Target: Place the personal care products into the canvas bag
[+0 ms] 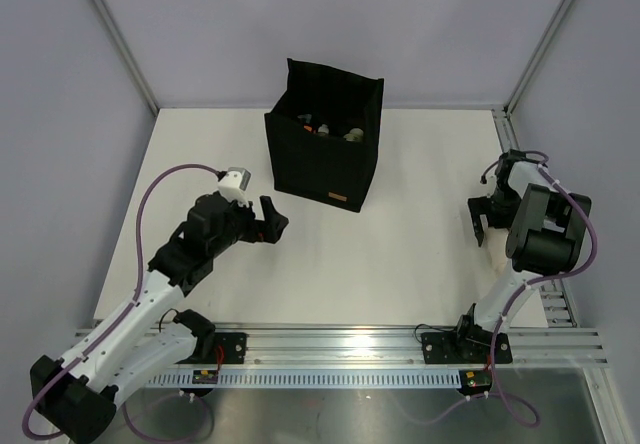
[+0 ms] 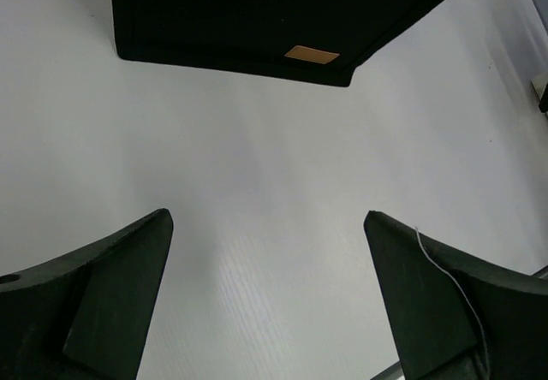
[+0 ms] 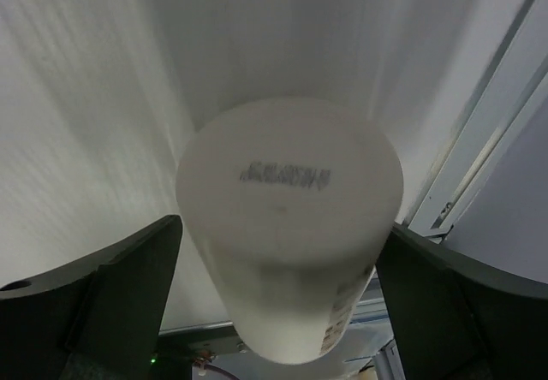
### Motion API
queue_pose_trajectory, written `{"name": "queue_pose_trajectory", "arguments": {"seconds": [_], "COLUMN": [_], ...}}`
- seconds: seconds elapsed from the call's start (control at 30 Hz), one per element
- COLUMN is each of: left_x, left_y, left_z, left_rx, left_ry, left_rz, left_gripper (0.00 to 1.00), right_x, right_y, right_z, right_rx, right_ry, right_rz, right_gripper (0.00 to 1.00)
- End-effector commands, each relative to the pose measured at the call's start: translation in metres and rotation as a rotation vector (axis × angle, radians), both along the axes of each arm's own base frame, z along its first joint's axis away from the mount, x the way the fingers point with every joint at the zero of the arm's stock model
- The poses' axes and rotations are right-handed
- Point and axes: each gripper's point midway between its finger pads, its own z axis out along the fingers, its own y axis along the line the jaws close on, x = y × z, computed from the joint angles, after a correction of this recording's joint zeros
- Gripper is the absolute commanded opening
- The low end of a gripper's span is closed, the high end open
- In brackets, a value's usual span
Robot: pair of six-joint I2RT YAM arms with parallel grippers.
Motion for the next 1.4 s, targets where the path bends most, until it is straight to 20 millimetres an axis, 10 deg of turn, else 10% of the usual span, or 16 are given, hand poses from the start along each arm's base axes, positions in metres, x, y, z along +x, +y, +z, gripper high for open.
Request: {"name": "queue_pose_trajectory", "arguments": {"seconds": [0.0, 0.17, 0.43, 0.5, 0.7, 0.93, 1.07, 1.27, 1.37], "left_x": [0.0, -0.002, -0.002, -0.002, 0.001, 0.002, 0.004, 0.004, 0.002], "left_y": [-0.004, -0.001, 0.0, 0.0, 0.0, 0.002, 0.006, 0.006, 0.005], "left_z": [0.015, 0.015, 0.015, 0.016, 0.022, 0.028, 0.038, 0.041, 0.042], "left_rx": [-0.054, -0.073, -0.07, -0.07, -0.07, -0.085, -0.094, -0.113, -0.129], "left_ry": [-0.047, -0.049, -0.044, -0.047, -0.055, -0.067, -0.104, -0.102, -0.097], "left_rz": [-0.01, 0.011, 0.02, 0.021, 0.025, 0.043, 0.067, 0.077, 0.078], "left_gripper": [0.99, 0.99, 0.99, 0.99, 0.99, 0.99, 0.99, 0.99, 0.99], "right_x": [0.008, 0.009, 0.008, 0.02, 0.049, 0.088, 0.125, 0.16, 0.181], "right_y": [-0.01, 0.001, 0.031, 0.05, 0.125, 0.158, 0.188, 0.286, 0.342], "right_z": [-0.009, -0.017, -0.018, -0.003, 0.091, 0.203, 0.322, 0.443, 0.464], "right_rx": [-0.045, 0.024, 0.233, 0.344, 0.747, 0.892, 0.846, 0.819, 0.796], "right_ry": [0.01, 0.044, 0.02, -0.062, -0.41, -0.723, -0.955, -1.231, -1.351], "right_rz": [0.013, -0.006, -0.013, 0.018, 0.212, 0.402, 0.595, 0.789, 0.855], "right_gripper": [0.96, 0.88, 0.0, 0.0, 0.0, 0.0, 0.0, 0.0, 0.0]}}
